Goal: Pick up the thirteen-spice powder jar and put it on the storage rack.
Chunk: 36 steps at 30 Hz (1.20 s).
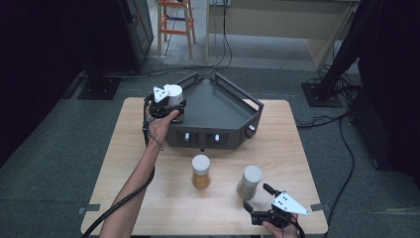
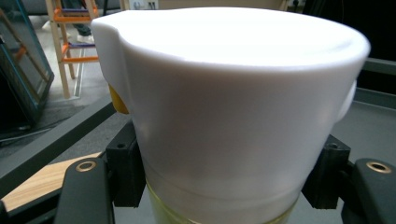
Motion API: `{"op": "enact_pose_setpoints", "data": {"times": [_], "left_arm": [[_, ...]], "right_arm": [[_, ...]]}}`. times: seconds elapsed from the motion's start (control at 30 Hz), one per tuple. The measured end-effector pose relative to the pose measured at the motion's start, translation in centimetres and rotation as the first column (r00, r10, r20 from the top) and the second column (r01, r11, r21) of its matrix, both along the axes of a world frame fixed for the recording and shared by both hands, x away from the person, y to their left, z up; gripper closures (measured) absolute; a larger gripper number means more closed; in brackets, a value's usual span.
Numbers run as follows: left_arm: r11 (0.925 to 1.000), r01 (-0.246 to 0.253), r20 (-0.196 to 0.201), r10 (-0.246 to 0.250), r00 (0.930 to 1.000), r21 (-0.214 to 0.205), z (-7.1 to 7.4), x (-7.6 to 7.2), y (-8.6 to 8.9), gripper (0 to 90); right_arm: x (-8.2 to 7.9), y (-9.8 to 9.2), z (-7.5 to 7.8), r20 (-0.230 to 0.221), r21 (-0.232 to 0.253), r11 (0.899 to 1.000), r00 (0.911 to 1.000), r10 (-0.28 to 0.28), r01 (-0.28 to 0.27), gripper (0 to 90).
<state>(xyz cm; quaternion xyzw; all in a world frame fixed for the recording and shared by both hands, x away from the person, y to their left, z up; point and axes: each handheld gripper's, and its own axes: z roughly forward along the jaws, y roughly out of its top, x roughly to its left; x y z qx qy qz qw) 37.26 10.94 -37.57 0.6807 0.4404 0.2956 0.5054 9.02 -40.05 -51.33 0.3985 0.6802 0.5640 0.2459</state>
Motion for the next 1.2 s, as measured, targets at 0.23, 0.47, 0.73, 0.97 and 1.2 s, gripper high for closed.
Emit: {"op": "enact_pose_setpoints", "data": {"times": [0.23,0.47,0.73,0.97,1.2], "left_arm": [[0.9999,-0.001,0.009,0.001,1.0000,0.014,-0.1,-0.2,0.0,30.2],[0.9997,-0.016,0.008,0.016,0.9998,0.017,0.1,-0.5,-0.2,27.5],[0.9989,-0.046,-0.034,0.046,0.9984,0.011,1.0,-1.1,-0.4,7.3],[0.9987,-0.049,-0.057,0.050,0.9972,0.010,1.3,-2.2,-0.1,7.3],[0.9990,-0.044,-0.083,0.044,0.9956,-0.005,1.2,-3.4,0.7,7.3]], "right_arm": [[0.0,0.0,0.0,0.003,-0.003,1.000,1.0000,0.003,-0.003,1.2],[0.0,0.1,0.0,0.000,-0.004,1.000,1.0000,0.009,-0.009,1.2],[0.0,0.1,0.0,0.000,-0.006,1.000,0.9999,0.011,-0.011,1.2],[0.1,0.3,0.0,-0.001,-0.010,1.000,0.9999,0.013,-0.013,1.2],[0.0,0.4,0.1,0.002,-0.010,1.000,0.9999,0.011,-0.011,1.2]]}}
